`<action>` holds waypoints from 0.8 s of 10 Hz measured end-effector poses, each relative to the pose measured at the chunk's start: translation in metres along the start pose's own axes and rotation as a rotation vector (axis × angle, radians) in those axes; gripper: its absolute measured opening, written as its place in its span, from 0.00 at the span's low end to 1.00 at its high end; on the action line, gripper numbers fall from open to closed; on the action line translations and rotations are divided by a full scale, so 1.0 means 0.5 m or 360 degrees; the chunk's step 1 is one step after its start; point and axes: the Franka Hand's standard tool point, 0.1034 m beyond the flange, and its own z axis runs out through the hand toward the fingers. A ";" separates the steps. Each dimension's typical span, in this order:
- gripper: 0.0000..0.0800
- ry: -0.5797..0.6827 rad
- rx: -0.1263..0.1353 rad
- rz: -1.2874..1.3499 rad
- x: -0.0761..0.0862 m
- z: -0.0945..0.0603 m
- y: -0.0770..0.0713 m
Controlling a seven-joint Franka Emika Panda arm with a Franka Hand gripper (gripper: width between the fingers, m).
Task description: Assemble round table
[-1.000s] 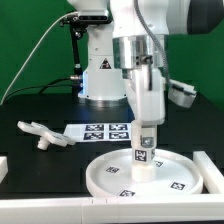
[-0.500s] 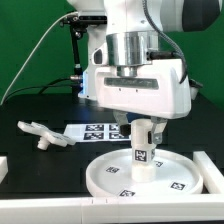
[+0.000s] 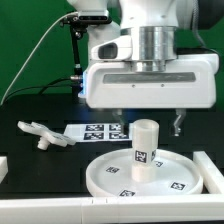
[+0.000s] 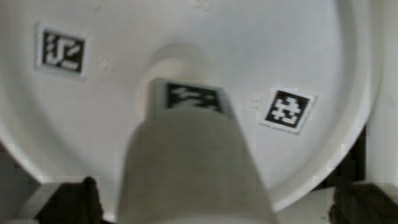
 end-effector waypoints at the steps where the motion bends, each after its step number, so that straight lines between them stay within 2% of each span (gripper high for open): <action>1: 0.81 -0.0001 -0.0007 -0.0146 0.002 0.001 0.012; 3: 0.81 0.0005 -0.0016 -0.0229 0.005 0.004 0.030; 7: 0.78 0.0001 -0.0018 -0.0061 0.002 0.009 0.031; 8: 0.56 0.0002 -0.0018 0.0058 0.002 0.009 0.031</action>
Offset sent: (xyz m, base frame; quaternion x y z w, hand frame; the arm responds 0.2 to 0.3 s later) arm 0.0009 0.0021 -0.0101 0.0138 0.0051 0.0260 0.9996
